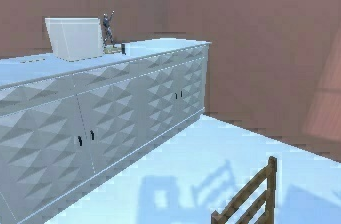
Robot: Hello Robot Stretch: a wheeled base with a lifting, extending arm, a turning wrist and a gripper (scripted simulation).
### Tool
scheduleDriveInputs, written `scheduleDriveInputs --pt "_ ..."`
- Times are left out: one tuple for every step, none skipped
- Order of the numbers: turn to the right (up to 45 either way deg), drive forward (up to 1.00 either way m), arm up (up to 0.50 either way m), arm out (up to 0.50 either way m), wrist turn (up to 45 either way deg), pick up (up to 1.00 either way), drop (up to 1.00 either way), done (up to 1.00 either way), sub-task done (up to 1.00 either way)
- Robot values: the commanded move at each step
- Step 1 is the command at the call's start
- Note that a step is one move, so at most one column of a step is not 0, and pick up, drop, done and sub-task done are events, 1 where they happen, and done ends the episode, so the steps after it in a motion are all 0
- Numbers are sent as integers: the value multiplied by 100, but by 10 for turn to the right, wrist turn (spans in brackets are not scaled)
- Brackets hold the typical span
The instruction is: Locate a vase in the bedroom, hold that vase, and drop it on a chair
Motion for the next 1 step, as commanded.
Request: scheduleDriveInputs --pt "0 0 0 0 -450 0 0 0 0"
